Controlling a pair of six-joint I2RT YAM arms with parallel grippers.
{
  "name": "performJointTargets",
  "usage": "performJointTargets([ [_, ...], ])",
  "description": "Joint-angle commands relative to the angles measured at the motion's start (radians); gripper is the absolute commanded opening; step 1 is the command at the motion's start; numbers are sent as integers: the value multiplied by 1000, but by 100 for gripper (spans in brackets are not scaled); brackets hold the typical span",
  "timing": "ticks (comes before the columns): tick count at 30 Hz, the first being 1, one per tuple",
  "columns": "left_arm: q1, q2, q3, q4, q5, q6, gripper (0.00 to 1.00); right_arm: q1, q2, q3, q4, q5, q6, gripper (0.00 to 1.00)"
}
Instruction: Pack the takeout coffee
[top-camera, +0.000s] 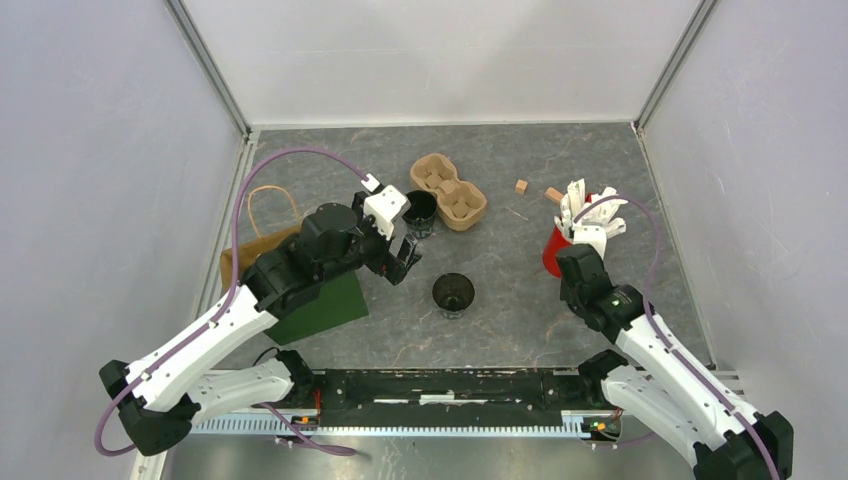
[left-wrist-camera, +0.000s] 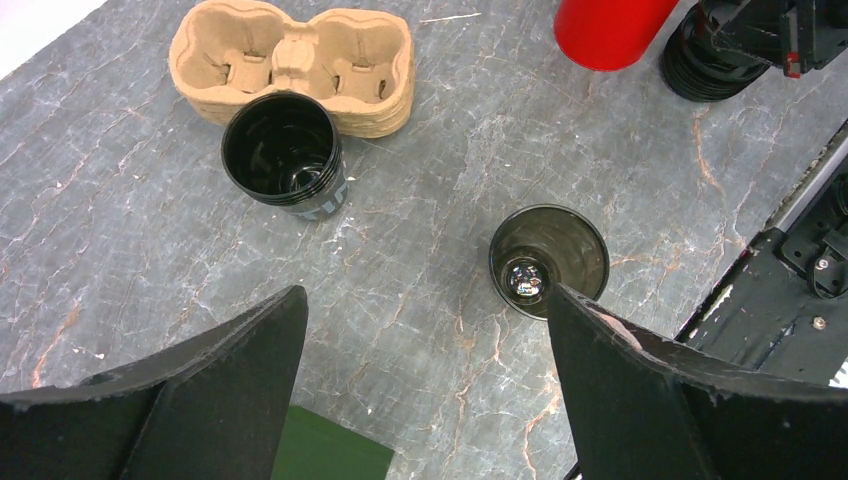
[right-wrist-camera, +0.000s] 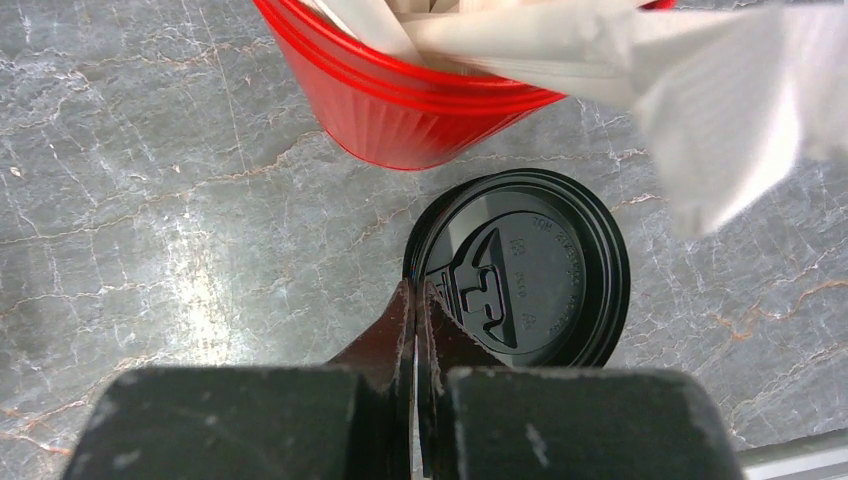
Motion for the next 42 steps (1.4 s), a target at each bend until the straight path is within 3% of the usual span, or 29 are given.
performJointTargets([
  [1, -1, -6, -1, 45, -6, 37, 95, 4, 8, 12, 24, 22, -5, 0],
  [6, -2, -1, -2, 43, -8, 40, 95, 4, -23, 91, -53, -37, -3, 0],
  [12, -2, 10, 10, 51, 41, 59, 99, 4, -89, 211, -146, -259, 2, 0],
  [16, -2, 3, 12, 68, 144, 71, 100, 4, -144, 250, -100, -487, 34, 0],
  [22, -1, -11, -25, 172, 318, 34, 100, 3, -228, 206, 162, -812, 201, 0],
  [27, -2, -53, -161, 349, 476, 118, 100, 4, -239, 151, 408, -898, 327, 0],
  [31, -3, -58, -200, 440, 481, 111, 100, 3, -231, 110, 593, -940, 420, 0],
  [37, -3, 14, -143, 503, 550, -34, 96, 3, -234, 29, 940, -1039, 542, 0],
  [39, -2, 11, -148, 529, 559, -20, 96, 4, -234, 29, 952, -1050, 568, 0],
  [42, -6, -16, -168, 600, 457, -7, 100, 4, -240, 32, 956, -1035, 622, 0],
])
